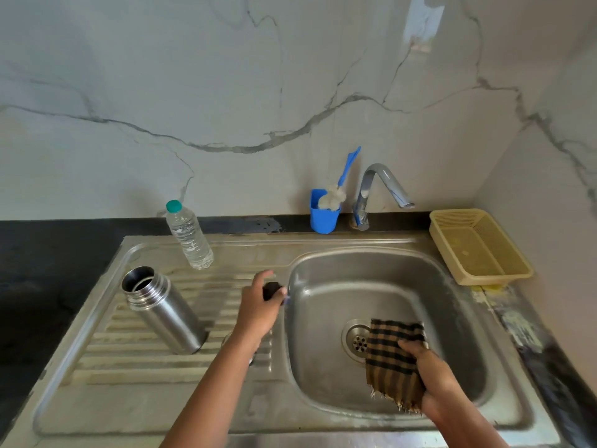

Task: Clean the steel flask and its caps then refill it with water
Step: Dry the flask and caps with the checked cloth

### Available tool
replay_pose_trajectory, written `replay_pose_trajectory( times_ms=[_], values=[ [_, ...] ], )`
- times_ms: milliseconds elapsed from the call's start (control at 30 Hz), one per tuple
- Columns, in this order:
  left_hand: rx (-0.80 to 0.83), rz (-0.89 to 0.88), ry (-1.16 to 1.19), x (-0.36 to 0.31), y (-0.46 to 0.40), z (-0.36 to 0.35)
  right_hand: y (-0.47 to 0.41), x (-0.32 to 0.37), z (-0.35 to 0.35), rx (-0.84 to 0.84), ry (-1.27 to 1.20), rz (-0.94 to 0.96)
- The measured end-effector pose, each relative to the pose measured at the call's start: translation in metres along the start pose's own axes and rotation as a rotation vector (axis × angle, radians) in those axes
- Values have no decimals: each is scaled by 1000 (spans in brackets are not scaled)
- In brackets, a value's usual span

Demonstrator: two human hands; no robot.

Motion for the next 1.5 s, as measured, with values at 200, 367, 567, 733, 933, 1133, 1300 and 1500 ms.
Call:
replay_pose_trajectory(
  times_ms=[200,367,567,733,933,1133,1300,1500],
  values=[
    [377,294,633,-33,69,-88,38,69,-31,25,204,643],
    [391,261,716,-58,83,-113,148,94,-85,109,823,1694],
    [369,199,693,-70,93,-116,137,93,-74,-26,942,1714],
    [405,83,688,-85,97,-120,147,88,-68,141,1029,1831],
    [359,-136,609,-105,90,-105,150,102,-52,22,950,1836],
    [332,-172,627,-106,90,-100,156,113,-41,-65,1057,1918],
    [373,-178,666,-111,98,-107,158,118,-37,-86,968,1858],
    [400,-177,701,-112,101,-106,162,122,-44,24,960,1846]
  ],
)
Point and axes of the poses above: each hand's wrist, its own y-axis away from the middle knuckle, its own z-axis out of the back of the hand, x = y × z, the point moved 10 cm from there along -y, towards the middle knuckle, and after that the axes turned 4 degrees about -z, right-handed, at the moved point
